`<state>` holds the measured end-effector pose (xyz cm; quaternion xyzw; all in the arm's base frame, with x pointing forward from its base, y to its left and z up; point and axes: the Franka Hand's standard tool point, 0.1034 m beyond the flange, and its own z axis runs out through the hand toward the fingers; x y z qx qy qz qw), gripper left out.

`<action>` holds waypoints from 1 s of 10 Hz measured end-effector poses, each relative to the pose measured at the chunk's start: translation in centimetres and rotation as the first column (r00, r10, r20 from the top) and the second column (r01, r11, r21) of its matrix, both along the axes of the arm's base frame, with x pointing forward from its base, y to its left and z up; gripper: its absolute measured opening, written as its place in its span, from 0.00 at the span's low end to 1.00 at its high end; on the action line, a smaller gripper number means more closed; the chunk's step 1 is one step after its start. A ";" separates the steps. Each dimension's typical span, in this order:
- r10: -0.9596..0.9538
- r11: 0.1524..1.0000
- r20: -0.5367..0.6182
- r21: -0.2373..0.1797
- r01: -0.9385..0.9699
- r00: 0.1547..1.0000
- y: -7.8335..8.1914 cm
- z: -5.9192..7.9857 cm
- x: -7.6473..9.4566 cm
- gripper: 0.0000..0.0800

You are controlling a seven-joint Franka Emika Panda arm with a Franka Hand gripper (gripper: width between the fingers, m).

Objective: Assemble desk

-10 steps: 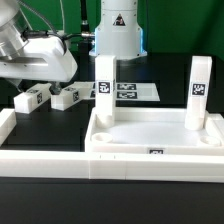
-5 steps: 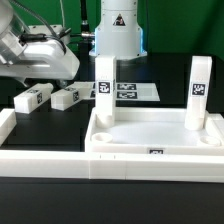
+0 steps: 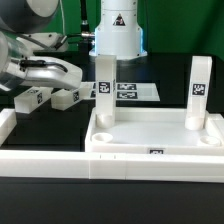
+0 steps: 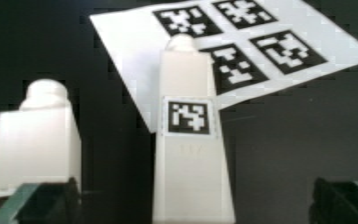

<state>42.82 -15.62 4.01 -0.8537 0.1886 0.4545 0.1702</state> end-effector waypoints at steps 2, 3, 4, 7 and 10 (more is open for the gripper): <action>0.005 1.000 -0.010 -0.001 -0.005 1.000 0.8 -0.2 0.0 0.81; -0.004 1.000 -0.026 -0.013 0.003 1.000 1.2 -0.4 0.0 0.81; -0.006 1.000 -0.029 -0.013 0.005 1.000 1.3 -0.6 -0.1 0.81; -0.006 1.000 -0.028 -0.013 0.005 1.000 1.2 -0.6 -0.1 0.81; 0.000 1.000 -0.025 -0.025 0.000 1.000 1.9 -1.5 -0.5 0.81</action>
Offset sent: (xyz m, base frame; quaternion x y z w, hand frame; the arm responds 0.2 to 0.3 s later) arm -0.0018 0.0124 -0.0063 0.0186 -0.0147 0.0457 0.9987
